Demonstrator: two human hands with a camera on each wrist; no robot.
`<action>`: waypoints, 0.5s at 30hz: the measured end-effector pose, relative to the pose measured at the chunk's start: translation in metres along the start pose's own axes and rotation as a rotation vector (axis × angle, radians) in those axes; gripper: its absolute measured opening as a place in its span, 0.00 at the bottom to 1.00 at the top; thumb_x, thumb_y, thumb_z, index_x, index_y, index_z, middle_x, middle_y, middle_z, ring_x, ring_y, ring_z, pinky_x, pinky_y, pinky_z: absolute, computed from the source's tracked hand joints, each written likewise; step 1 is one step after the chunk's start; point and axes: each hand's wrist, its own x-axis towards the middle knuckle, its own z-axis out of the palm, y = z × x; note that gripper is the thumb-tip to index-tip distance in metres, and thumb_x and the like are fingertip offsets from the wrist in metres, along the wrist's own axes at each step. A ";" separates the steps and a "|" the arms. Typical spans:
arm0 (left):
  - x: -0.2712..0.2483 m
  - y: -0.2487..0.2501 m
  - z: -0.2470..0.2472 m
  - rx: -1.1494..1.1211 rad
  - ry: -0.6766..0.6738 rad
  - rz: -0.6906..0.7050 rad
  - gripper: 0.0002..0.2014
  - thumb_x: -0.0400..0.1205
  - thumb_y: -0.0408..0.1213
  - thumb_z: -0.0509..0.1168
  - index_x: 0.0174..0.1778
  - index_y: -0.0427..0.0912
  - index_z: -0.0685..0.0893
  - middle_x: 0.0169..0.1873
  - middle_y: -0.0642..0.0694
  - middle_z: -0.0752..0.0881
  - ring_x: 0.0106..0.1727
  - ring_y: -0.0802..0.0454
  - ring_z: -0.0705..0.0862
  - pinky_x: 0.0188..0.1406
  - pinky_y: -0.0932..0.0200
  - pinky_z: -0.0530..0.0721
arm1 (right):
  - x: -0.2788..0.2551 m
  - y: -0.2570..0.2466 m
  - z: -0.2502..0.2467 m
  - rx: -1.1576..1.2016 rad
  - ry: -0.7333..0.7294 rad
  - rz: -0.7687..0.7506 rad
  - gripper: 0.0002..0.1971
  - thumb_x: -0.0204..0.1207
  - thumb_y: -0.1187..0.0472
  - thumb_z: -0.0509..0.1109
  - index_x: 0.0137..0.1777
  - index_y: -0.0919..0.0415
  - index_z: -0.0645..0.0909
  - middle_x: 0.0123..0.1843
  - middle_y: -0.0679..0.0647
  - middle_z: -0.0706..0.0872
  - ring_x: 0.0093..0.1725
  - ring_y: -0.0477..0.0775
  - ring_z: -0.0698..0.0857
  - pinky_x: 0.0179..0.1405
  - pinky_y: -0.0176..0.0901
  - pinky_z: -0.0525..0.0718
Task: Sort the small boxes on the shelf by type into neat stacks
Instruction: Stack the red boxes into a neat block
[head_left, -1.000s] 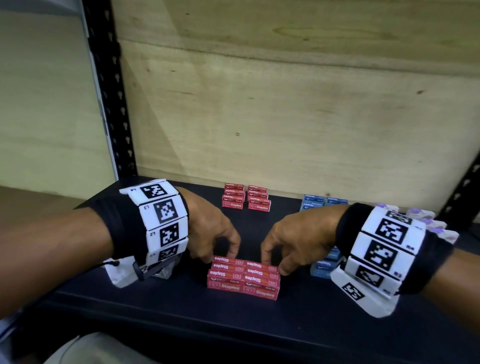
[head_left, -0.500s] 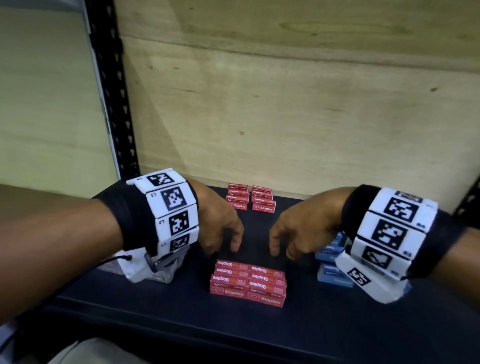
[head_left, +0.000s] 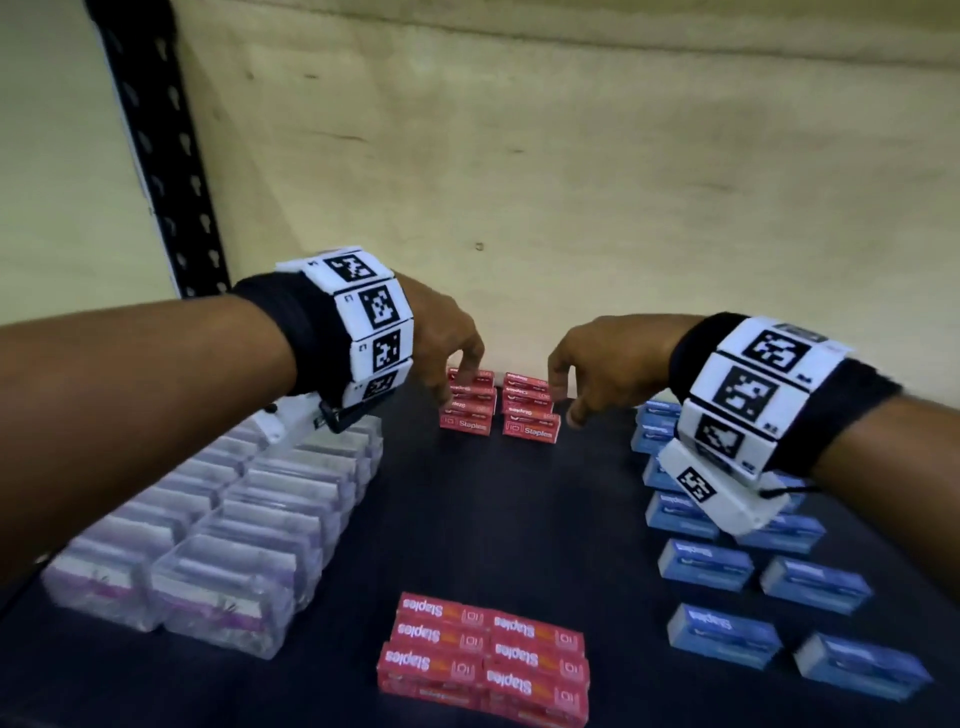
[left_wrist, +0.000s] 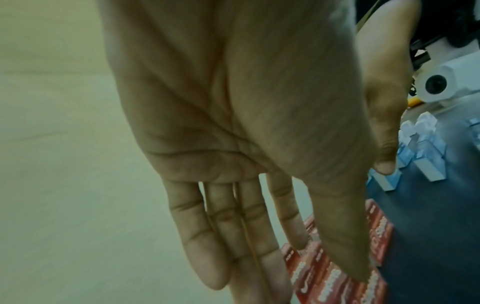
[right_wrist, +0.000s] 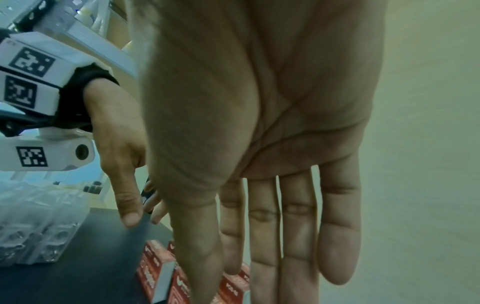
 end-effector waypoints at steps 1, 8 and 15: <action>0.005 -0.002 0.000 -0.001 -0.014 0.003 0.17 0.75 0.52 0.75 0.57 0.55 0.81 0.36 0.57 0.83 0.36 0.62 0.78 0.41 0.60 0.76 | 0.006 0.001 0.001 0.009 -0.003 -0.011 0.15 0.75 0.51 0.77 0.59 0.53 0.85 0.49 0.47 0.90 0.41 0.47 0.83 0.33 0.36 0.74; 0.029 -0.003 -0.004 -0.040 -0.130 0.054 0.20 0.74 0.48 0.78 0.59 0.51 0.83 0.35 0.53 0.87 0.28 0.64 0.81 0.26 0.69 0.78 | 0.030 -0.003 0.002 0.063 -0.123 -0.044 0.12 0.75 0.56 0.78 0.56 0.56 0.87 0.34 0.47 0.88 0.37 0.48 0.86 0.35 0.37 0.80; 0.034 0.006 -0.002 -0.056 -0.157 0.085 0.16 0.77 0.39 0.76 0.61 0.47 0.86 0.28 0.57 0.83 0.15 0.71 0.77 0.17 0.79 0.73 | 0.035 -0.008 0.003 0.063 -0.129 -0.052 0.10 0.76 0.61 0.76 0.56 0.61 0.89 0.31 0.45 0.87 0.35 0.44 0.87 0.43 0.38 0.84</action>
